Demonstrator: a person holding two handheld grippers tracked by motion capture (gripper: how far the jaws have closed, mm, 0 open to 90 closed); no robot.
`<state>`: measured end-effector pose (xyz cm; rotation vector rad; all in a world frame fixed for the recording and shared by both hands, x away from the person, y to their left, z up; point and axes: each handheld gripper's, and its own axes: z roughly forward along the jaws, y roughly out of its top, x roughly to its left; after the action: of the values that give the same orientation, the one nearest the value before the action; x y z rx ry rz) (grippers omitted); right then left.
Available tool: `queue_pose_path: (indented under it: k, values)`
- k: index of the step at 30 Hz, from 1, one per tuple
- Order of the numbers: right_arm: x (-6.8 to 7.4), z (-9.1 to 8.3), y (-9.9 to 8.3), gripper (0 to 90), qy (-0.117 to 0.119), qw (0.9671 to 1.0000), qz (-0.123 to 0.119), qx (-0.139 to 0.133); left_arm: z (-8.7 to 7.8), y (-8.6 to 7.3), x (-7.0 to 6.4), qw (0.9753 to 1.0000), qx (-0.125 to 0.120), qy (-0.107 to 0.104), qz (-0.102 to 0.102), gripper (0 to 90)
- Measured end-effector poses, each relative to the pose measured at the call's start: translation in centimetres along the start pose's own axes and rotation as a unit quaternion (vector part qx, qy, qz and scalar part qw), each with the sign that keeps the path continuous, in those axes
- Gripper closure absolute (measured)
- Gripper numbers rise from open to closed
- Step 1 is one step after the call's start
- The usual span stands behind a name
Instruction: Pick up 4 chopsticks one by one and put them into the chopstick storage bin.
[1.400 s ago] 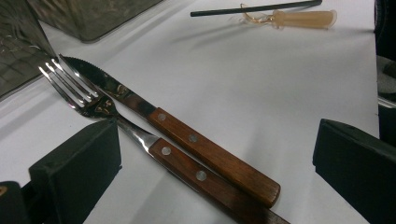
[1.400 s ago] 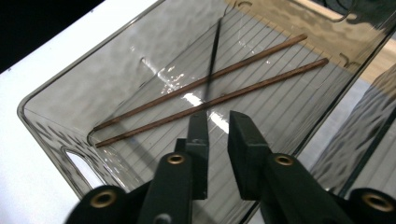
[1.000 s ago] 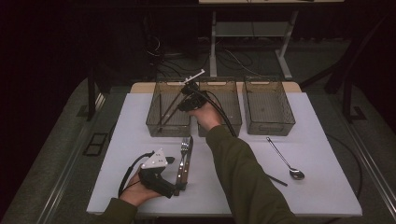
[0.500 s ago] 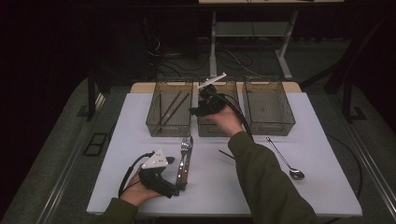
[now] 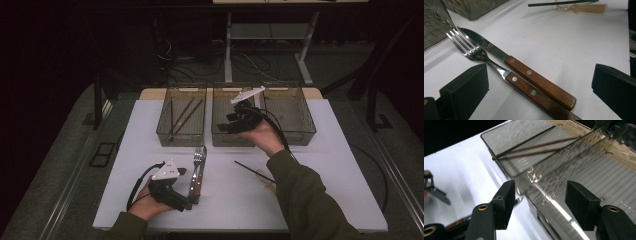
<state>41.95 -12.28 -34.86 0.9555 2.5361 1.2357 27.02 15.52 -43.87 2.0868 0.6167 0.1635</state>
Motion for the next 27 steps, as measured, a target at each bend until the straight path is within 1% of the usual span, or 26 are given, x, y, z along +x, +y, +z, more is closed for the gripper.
queue_pose_path:
  k: [1, 2, 4, 5, 7, 9, 10, 11, 12, 16, 22, 27]
  values:
    - [-0.1, -0.3, -0.3, 41.0, 0.0, 1.0, -0.005, -0.002, 0.0, 0.0, 0.0, 1.0, -0.003, 0.001, -0.002, 0.0]
    - [-0.2, -0.6, -0.7, 41.0, 0.002, 1.0, -0.003, -0.002, 0.0, 0.0, 0.1, 1.0, 0.001, 0.0, 0.001, 0.0]
    - [-0.3, -1.3, -1.3, 40.8, 0.0, 1.0, -0.004, -0.004, 0.1, 0.0, 0.0, 1.0, -0.001, 0.0, -0.003, 0.0]
    - [-0.5, -1.6, -1.7, 40.9, 0.001, 1.0, -0.004, -0.007, 0.1, 0.0, 0.1, 1.0, 0.004, 0.0, 0.001, 0.0]
    - [-0.7, -2.2, -2.5, 40.8, 0.009, 0.9999, 0.0, -0.008, 0.1, 0.0, 0.1, 1.0, 0.006, 0.001, 0.003, 0.0]
    - [-1.0, -2.8, -3.3, 40.9, 0.011, 0.9999, -0.003, -0.011, 0.1, 0.0, 0.1, 1.0, 0.004, 0.001, 0.001, 0.0]
    - [-1.1, -3.1, -3.7, 40.8, 0.012, 0.9999, -0.003, -0.011, 0.0, 0.0, 0.1, 1.0, 0.007, 0.001, 0.004, 0.0]
    - [-1.1, -3.4, -4.1, 40.9, 0.014, 0.9998, -0.002, -0.011, 0.0, 0.0, 0.1, 1.0, 0.007, 0.002, 0.003, 0.0]
    - [-1.2, -3.7, -4.5, 40.8, 0.014, 0.9998, -0.002, -0.012, 0.0, 0.0, 0.1, 1.0, 0.005, 0.003, -0.001, 0.0]
    - [-1.3, -4.8, -6.0, 40.8, 0.013, 0.9999, -0.002, -0.01, 0.1, -0.1, 0.1, 1.0, 0.009, 0.003, 0.003, 0.0]
    - [-1.5, -6.3, -8.2, 41.3, 0.019, 0.9998, 0.001, -0.007, 0.1, -0.1, 0.1, 1.0, 0.009, 0.004, 0.0, 0.0]
    - [-1.4, -7.4, -10.0, 41.7, 0.017, 0.9998, 0.004, -0.01, 0.1, -0.1, 0.1, 1.0, 0.008, 0.004, -0.002, 0.0]
